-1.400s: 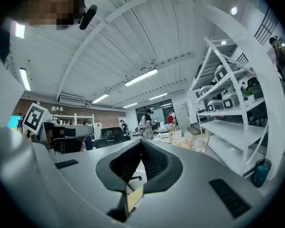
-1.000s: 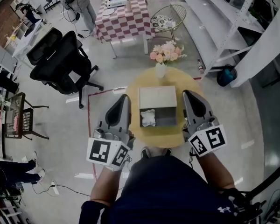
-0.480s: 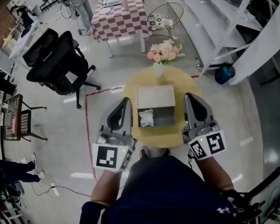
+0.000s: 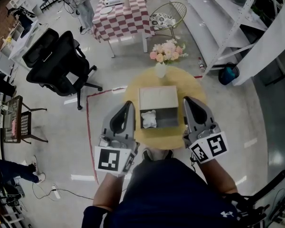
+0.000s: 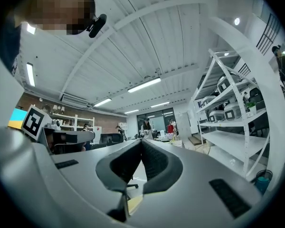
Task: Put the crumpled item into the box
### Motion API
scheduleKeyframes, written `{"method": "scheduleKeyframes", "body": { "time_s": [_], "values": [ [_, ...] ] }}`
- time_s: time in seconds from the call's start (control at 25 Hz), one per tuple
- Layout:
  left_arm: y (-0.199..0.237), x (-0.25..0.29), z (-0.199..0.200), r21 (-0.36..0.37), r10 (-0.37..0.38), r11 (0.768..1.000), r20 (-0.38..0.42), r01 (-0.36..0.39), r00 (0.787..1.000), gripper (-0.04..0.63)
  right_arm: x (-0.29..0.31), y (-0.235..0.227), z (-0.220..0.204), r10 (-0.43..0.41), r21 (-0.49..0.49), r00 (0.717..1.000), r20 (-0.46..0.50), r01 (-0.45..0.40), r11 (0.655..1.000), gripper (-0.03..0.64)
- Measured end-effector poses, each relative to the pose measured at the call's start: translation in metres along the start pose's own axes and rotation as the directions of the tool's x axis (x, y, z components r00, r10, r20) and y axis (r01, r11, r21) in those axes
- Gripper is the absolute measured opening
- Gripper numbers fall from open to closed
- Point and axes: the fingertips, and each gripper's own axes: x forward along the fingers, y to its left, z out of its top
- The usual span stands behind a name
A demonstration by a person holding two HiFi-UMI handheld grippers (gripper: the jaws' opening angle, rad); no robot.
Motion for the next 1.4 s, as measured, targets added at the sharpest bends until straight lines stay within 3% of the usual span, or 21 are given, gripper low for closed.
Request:
{"method": "scheduleKeyframes", "body": {
  "time_s": [0.4, 0.64, 0.84, 1.4],
  "values": [
    [-0.004, 0.002, -0.008, -0.027, -0.001, 1.000, -0.027, 0.001, 1.000, 0.017, -0.001, 0.005, -0.013, 0.025, 0.010, 0.999, -0.047, -0.025, 1.000, 0.005],
    [-0.001, 0.002, -0.013, 0.005, -0.009, 1.000, -0.044, 0.009, 0.999, 0.017, 0.001, 0.003, -0.017, 0.019, 0.018, 0.998, -0.052, -0.018, 1.000, 0.005],
    [-0.002, 0.004, -0.013, -0.036, -0.003, 0.999, -0.041, 0.002, 0.999, 0.017, 0.002, 0.003, -0.017, 0.017, 0.020, 0.998, -0.054, -0.016, 1.000, 0.005],
    [0.004, 0.005, -0.019, -0.011, -0.007, 1.000, -0.059, 0.006, 0.998, 0.017, 0.007, 0.002, -0.019, 0.025, 0.036, 0.998, -0.061, -0.023, 0.999, 0.005]
  ]
}}
